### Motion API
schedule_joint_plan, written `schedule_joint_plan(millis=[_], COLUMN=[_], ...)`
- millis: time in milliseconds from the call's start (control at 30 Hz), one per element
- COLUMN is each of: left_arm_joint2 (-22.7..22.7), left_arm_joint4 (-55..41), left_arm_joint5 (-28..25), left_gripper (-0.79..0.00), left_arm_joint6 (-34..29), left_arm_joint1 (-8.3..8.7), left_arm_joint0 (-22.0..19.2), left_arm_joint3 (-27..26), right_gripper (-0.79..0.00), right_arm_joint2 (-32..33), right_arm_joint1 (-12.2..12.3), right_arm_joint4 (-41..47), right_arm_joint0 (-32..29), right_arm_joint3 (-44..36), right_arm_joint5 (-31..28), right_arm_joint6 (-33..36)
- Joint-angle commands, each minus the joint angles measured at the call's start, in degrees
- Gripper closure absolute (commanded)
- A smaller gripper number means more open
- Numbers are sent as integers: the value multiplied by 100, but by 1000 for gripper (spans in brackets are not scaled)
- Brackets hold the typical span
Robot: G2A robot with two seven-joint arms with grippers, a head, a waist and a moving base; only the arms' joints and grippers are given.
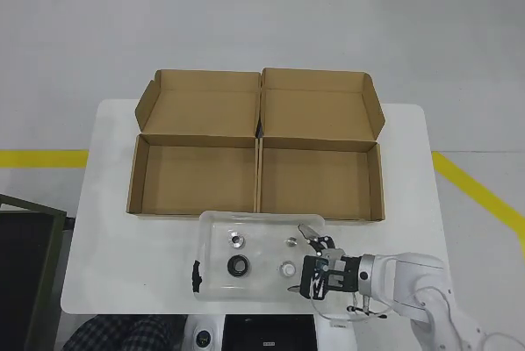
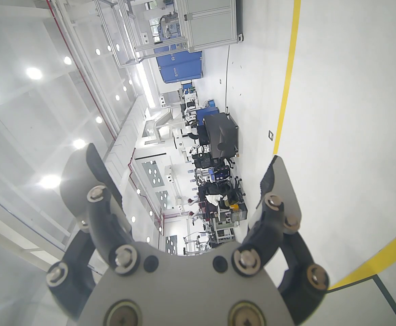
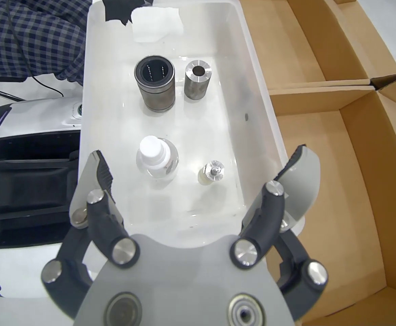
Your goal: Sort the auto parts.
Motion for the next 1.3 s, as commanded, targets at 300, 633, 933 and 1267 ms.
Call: schedule_joint_plan(millis=[300, 633, 933, 1267], left_arm_joint2=[0, 0, 0, 0], left_arm_joint4=[0, 0, 0, 0], left_arm_joint5=[0, 0, 0, 0], left_gripper=[-785, -785, -785, -785], left_arm_joint6=[0, 0, 0, 0], left_arm_joint1=[0, 0, 0, 0], left_arm_joint0=[0, 0, 0, 0], left_arm_joint3=[0, 0, 0, 0], right_gripper=[-677, -520, -428, 0], right_arm_joint2=[-325, -609, -786, -905], right_arm_joint1=[41, 67, 96, 134], right_arm_joint4=[-214, -167, -78, 20], right_arm_joint0=[127, 324, 469, 603], right_arm_joint3=[83, 271, 396, 471], right_arm_joint5=[12, -38, -85, -105], right_arm_joint6=[150, 365, 541, 647])
